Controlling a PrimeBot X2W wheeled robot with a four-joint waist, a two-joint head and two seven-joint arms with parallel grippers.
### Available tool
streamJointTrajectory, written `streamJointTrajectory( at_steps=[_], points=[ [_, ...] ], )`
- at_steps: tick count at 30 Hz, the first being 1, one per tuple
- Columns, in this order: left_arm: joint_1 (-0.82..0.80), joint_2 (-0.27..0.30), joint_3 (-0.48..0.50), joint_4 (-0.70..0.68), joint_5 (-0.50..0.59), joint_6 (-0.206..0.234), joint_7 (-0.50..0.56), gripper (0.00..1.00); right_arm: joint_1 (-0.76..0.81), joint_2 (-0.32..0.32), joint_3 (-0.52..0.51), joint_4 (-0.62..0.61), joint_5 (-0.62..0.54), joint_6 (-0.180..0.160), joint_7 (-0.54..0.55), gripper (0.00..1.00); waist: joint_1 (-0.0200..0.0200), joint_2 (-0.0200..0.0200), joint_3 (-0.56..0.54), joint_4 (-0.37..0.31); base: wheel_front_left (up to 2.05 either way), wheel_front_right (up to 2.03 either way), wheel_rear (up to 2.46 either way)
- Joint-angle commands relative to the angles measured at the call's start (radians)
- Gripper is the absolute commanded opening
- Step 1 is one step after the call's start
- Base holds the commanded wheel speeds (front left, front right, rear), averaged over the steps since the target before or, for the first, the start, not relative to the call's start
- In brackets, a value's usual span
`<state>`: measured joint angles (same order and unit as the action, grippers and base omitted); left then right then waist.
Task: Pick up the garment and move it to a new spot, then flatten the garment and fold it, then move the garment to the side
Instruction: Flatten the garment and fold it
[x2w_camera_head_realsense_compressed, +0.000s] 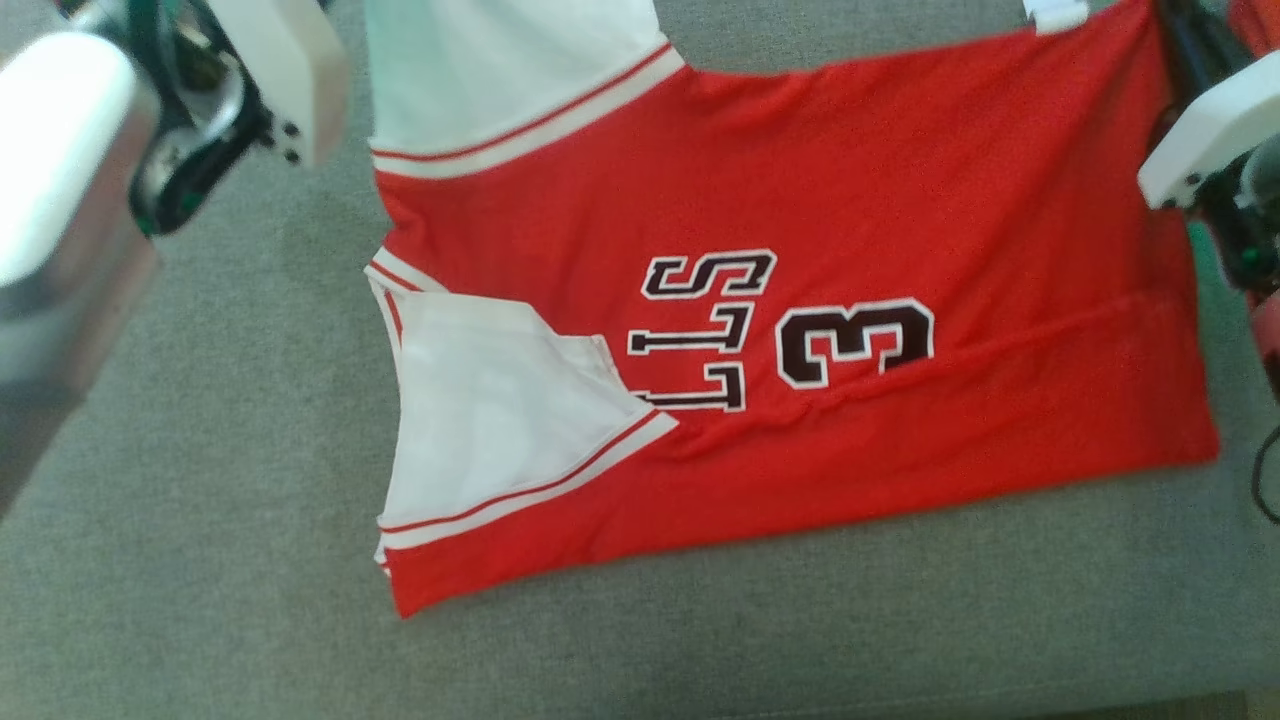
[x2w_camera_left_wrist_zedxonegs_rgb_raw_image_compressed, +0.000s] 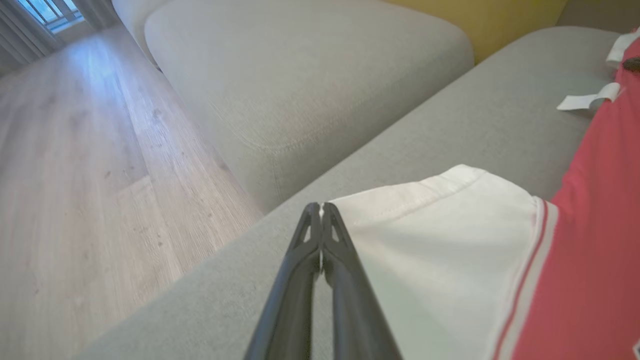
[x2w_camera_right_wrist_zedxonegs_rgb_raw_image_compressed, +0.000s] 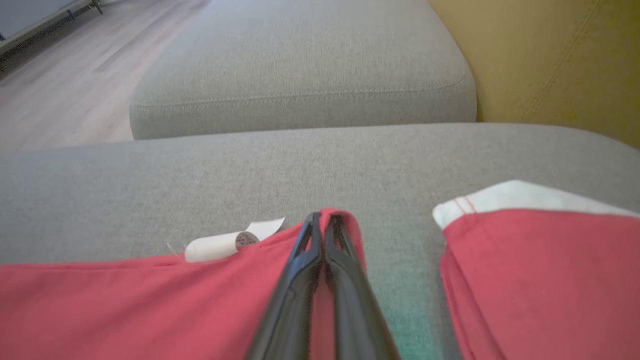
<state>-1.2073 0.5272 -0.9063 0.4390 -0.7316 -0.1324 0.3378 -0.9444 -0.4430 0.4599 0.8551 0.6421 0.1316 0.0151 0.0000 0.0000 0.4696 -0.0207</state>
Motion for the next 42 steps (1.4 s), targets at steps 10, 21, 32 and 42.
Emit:
streamJointTrajectory(
  at_steps=[10, 21, 32, 42],
  points=[
    [-0.128, 0.038, 0.051, 0.049, 0.043, 0.002, -0.183, 0.00, -0.063, -0.047, -0.014, -0.011, 0.043, -0.001, -0.039, 0.00, 0.0000, 0.0000, -0.021, 0.017, 0.00, 0.00, 0.00],
    [-0.017, 0.071, 0.031, -0.012, -0.037, 0.002, -0.228, 0.00, 0.051, -0.119, 0.016, -0.072, 0.138, -0.001, -0.028, 0.00, 0.0000, 0.0000, -0.049, 0.057, 0.00, 0.00, 0.00],
    [0.199, 0.175, 0.029, -0.256, -0.093, 0.076, -0.246, 0.00, 0.197, -0.196, 0.010, -0.174, 0.209, -0.001, -0.025, 0.00, 0.0000, 0.0000, -0.085, 0.094, 0.00, 0.00, 0.00],
    [0.425, 0.246, 0.022, -0.485, -0.133, 0.206, -0.291, 0.00, 0.373, -0.254, -0.041, -0.268, 0.229, -0.001, -0.025, 0.00, 0.0000, 0.0000, -0.109, 0.116, 0.00, 0.00, 0.00]
  ],
)
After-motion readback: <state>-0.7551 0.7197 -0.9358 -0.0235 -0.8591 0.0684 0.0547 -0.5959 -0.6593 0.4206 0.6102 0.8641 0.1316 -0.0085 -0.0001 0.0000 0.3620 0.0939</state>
